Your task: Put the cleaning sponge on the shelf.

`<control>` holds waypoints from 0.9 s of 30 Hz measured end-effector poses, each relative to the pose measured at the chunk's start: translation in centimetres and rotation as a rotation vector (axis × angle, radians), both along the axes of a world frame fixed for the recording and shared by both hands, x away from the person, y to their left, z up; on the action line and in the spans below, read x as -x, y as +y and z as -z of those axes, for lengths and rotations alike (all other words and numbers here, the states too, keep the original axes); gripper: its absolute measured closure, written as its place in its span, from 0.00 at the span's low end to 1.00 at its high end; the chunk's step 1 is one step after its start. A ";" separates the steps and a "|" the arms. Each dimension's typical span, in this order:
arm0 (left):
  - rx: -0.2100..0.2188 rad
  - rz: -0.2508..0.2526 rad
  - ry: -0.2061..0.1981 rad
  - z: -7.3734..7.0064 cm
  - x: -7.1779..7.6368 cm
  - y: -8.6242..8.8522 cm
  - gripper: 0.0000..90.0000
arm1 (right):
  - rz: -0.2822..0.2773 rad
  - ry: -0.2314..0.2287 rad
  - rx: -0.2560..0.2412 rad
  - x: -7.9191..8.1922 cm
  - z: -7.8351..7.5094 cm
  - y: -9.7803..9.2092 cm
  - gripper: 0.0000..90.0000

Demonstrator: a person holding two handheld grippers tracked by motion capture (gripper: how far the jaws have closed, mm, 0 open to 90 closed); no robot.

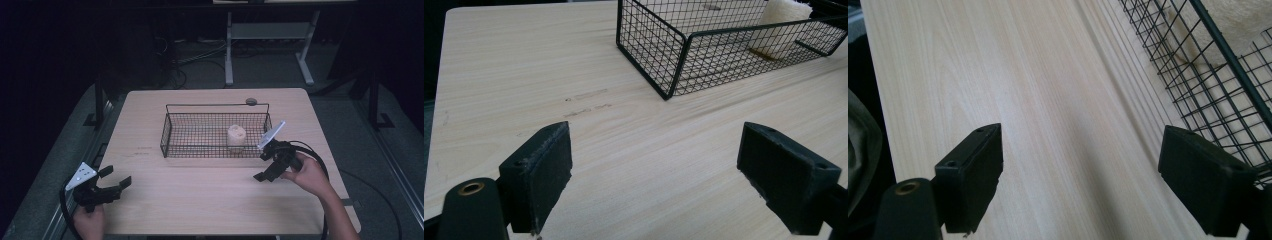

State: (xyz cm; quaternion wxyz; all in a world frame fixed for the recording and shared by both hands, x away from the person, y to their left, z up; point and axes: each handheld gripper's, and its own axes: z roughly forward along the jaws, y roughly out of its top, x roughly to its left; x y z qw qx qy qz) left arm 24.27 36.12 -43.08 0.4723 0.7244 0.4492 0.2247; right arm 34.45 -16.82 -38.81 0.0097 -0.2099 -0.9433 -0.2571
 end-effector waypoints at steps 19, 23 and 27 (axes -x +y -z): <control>-0.001 -0.001 -0.001 0.0 0.0 0.0 0.15 | 0.024 -0.003 -0.013 2.0 1.4 -1.9 0.19; -0.002 -0.001 0.000 0.0 0.0 0.1 0.15 | 0.030 -0.001 -0.022 2.4 1.7 -2.3 0.19; -0.005 0.001 -0.002 0.0 0.1 0.0 0.15 | 0.037 -0.007 -0.026 2.8 1.9 -2.6 0.19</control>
